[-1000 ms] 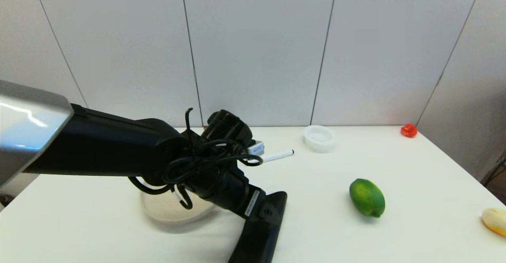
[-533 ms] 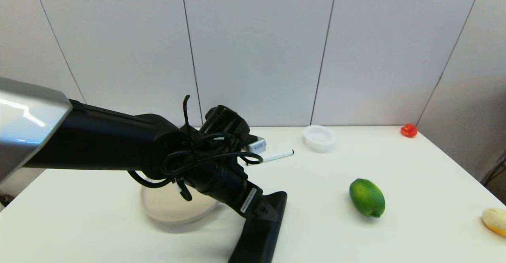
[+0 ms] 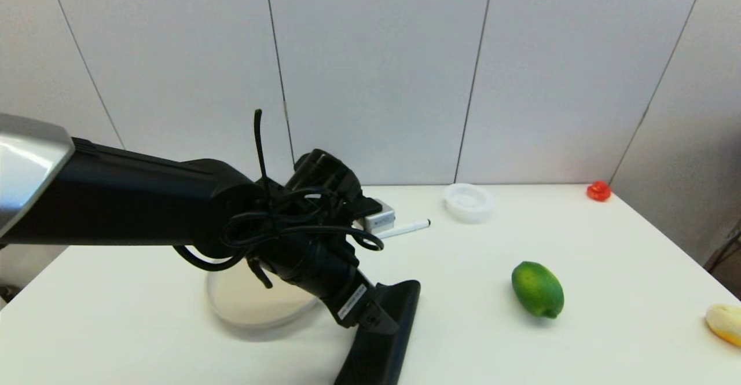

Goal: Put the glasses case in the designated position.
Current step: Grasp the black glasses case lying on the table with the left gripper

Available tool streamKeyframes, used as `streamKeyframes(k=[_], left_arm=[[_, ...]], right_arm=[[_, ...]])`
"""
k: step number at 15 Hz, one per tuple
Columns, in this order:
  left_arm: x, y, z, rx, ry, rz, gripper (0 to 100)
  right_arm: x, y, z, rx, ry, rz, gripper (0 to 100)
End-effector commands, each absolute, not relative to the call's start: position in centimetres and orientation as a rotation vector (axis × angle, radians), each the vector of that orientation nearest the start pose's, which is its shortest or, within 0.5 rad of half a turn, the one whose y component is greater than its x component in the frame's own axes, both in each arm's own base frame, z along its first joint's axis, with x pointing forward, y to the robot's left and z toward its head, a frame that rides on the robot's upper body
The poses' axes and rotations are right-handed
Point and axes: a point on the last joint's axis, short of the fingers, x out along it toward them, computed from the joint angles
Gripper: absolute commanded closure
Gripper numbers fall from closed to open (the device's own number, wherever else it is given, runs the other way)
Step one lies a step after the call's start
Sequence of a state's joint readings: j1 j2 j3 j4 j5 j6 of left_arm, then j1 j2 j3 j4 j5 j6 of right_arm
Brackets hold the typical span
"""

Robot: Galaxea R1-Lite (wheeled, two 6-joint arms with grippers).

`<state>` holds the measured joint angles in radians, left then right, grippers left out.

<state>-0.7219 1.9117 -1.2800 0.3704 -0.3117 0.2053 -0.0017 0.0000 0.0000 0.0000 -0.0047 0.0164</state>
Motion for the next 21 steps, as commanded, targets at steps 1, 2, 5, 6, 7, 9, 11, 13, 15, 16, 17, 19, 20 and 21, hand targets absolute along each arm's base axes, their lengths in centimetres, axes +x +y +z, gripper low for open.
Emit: streamKeyframes(k=[1,2,5,6,7,9,11,13,15,16,17,19,20,21], left_arm=[[24.5,-22.9,16.6,0.417,0.973,-1.065,0],[24.3,-23.0,16.7,0.441,0.986,-1.059,0],[23.6,-23.9,16.4,0.505,0.979,-1.05,0],[23.3,-24.2,16.3,0.504,0.988,-1.055,0],[22.9,-24.7,16.2,0.489,1.0,-1.052,0],[22.4,-25.2,15.9,0.507,1.011,-1.035,0],[22.1,-25.6,15.8,0.548,1.002,-1.006,0],[22.1,-25.6,15.7,0.555,1.012,-0.996,0],[22.1,-25.6,15.5,0.563,1.02,-0.987,0],[22.1,-25.7,15.4,0.562,1.026,-0.984,0],[22.1,-25.7,15.3,0.562,1.03,-0.977,0],[22.0,-26.1,15.2,0.515,1.05,-0.948,0],[21.9,-26.2,15.1,0.481,1.067,-0.929,0],[21.7,-26.5,15.1,0.458,1.069,-0.924,0]], right_arm=[[-2.3,0.0,7.5,0.017,0.0,-0.006,0],[-2.3,0.0,7.6,0.017,0.001,-0.006,0],[-2.3,0.0,7.5,0.017,0.0,-0.006,0],[-2.3,0.0,7.6,0.017,0.001,-0.006,0],[-2.3,0.0,7.5,0.017,0.0,-0.006,0],[-2.3,0.0,7.5,0.017,0.0,-0.006,0],[-2.3,0.0,7.5,0.017,0.0,-0.006,0],[-2.3,0.0,7.5,0.017,0.0,-0.006,0],[-2.3,0.0,7.5,0.017,0.0,-0.006,0],[-2.3,0.0,7.5,0.017,0.0,-0.006,0],[-2.3,0.0,7.5,0.017,0.0,-0.006,0],[-2.3,0.0,7.5,0.017,0.0,-0.006,0],[-2.3,0.0,7.5,0.017,0.0,-0.006,0],[-2.3,0.0,7.6,0.017,0.001,-0.006,0]])
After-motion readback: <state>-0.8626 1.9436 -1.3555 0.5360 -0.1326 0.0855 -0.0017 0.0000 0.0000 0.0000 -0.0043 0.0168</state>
